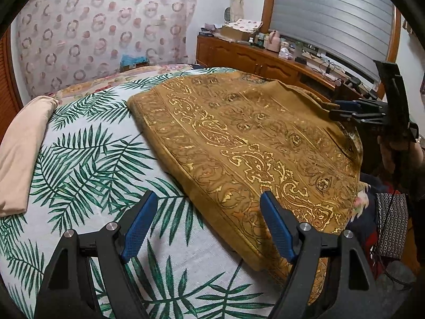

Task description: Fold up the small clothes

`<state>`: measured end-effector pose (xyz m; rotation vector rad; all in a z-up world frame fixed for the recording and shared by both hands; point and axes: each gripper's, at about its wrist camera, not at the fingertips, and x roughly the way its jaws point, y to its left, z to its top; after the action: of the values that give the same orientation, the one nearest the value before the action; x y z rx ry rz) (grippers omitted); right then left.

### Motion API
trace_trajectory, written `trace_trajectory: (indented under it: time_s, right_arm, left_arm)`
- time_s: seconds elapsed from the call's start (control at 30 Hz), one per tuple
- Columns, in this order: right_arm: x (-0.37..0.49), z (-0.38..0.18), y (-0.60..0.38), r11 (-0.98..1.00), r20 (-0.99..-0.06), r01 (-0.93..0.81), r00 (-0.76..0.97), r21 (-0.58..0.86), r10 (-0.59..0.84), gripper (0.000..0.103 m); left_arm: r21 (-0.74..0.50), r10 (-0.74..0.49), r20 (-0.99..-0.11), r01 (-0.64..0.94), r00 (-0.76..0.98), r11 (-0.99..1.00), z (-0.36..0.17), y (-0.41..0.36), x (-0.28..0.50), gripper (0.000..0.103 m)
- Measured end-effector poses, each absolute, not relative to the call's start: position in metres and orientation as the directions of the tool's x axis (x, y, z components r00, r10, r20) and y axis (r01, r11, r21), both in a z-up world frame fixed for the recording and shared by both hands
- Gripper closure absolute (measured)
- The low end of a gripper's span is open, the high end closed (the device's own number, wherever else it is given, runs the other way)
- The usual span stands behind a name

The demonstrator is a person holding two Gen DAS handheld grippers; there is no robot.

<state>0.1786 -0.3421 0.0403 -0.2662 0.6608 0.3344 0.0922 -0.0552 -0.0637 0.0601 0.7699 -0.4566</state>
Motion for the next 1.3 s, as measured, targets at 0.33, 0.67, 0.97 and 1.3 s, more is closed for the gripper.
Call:
trace_trajectory:
  time_s: [0.33,0.67,0.97,1.3]
  right_arm:
    - [0.186,0.034,-0.355,0.891,-0.677,-0.453,0.666,-0.031,0.314,0.091]
    - [0.152,0.052,-0.369,0.877,-0.624,-0.478,0.675,0.037,0.394,0.094]
    - [0.143,0.026,-0.368,0.921,-0.657,-0.377,0.719,-0.095,0.227,0.063]
    - [0.15,0.014,-0.371,0.934,-0.689,-0.356,0.669,0.034,0.281,0.049]
  left_arm:
    - [-0.127,-0.39,-0.687,0.426,0.614,0.896,-0.066,-0.059,0.086,0.023]
    - [-0.15,-0.418,-0.672,0.441,0.611,0.885,-0.059,-0.059,0.08,0.023]
    - [-0.145,-0.4,-0.695,0.429,0.597,0.892,-0.07,-0.061,0.077,0.023]
    - [-0.174,-0.414,-0.694,0.42,0.589,0.89,-0.08,-0.06,0.061,0.032]
